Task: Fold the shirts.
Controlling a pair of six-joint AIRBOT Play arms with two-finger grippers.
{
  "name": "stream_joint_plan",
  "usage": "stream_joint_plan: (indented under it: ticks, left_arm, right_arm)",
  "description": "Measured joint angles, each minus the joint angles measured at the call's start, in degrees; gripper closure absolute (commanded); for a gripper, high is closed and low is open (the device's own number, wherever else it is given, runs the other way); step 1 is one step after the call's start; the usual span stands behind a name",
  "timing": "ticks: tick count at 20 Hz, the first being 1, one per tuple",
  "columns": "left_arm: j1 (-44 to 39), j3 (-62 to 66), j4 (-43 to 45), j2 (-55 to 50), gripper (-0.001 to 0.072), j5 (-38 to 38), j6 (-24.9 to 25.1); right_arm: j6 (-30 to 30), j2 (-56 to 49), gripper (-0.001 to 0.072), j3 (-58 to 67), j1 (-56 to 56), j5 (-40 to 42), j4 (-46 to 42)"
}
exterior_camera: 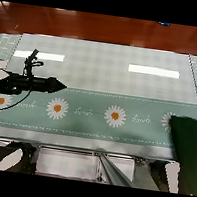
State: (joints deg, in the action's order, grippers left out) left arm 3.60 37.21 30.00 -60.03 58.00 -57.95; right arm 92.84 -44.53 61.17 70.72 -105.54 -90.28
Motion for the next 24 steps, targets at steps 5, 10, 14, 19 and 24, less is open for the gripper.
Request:
stream_joint_plan:
  ticks: [5,10,14,19,24]
  left_arm:
    - [1.49,9.05,0.02,-0.2,0.0693,-6.36,0.13]
    - [-2.93,29.66,3.78,-3.65,0.0693,-8.02,-5.49]
    - [-11.37,39.74,26.56,-7.52,0.0691,-2.49,-19.39]
    - [-14.67,34.49,45.9,-9.7,0.0691,1.84,-35.12]
    - [-15.23,31.39,51.08,-10.71,0.0691,2.19,-39.41]
  right_arm:
    - [2.36,-1.33,0.0691,0.26,-0.85,7.1,22.4]
    - [-4.13,-7.54,0.0692,6.25,-27.45,26.86,49.79]
    - [-3.21,-17.42,0.0693,13.35,-59.78,35.71,31.43]
    - [2.93,-30.45,0.0692,16.31,-75.45,30.36,7.82]
    - [4.55,-35.12,0.0691,16.96,-78.25,27.12,2.08]
